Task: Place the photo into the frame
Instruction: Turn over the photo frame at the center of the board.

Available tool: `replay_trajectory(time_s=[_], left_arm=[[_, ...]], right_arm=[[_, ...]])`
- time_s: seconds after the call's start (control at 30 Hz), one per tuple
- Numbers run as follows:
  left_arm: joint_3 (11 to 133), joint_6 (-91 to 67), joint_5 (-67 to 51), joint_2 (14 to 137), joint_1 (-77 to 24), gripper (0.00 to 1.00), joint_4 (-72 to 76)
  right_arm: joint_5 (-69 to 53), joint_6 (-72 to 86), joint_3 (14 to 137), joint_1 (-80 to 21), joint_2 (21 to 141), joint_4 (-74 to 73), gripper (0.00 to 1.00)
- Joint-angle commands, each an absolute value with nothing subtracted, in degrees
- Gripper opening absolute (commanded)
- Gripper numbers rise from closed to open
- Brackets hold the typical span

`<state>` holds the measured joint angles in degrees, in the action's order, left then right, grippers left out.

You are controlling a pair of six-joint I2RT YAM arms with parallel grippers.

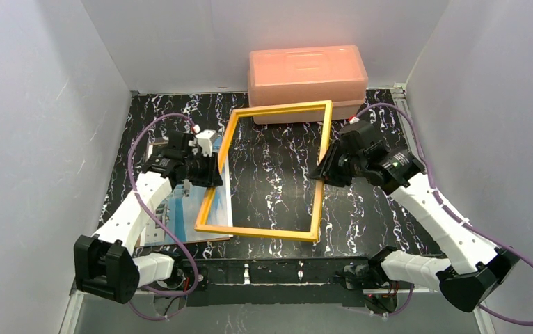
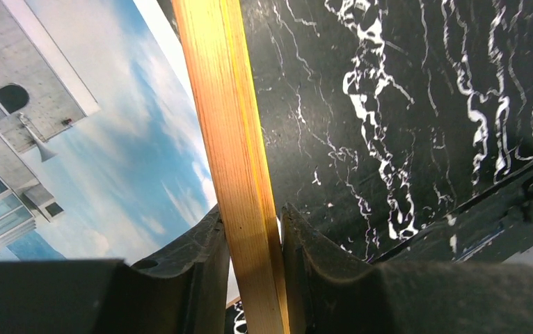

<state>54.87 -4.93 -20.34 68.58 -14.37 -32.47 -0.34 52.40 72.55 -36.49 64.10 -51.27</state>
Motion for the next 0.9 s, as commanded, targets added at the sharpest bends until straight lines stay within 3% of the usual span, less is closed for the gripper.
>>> replay_trajectory(time_s=[0.0, 0.47, 0.87], left_arm=[[55.0, 2.1, -20.5, 68.7, -20.0, 0.00, -37.4], [56.1, 5.4, -14.0, 79.2, -29.6, 0.00, -37.0], [58.4, 3.3, -12.9, 90.0, -33.9, 0.00, -32.2]], right_arm=[[14.0, 41.9, 69.1, -36.0, 64.8, -57.2, 0.15], [25.1, 38.7, 56.4, -35.6, 69.0, -50.2, 0.12], [34.3, 35.1, 56.0, -31.7, 81.3, -40.6, 0.10]])
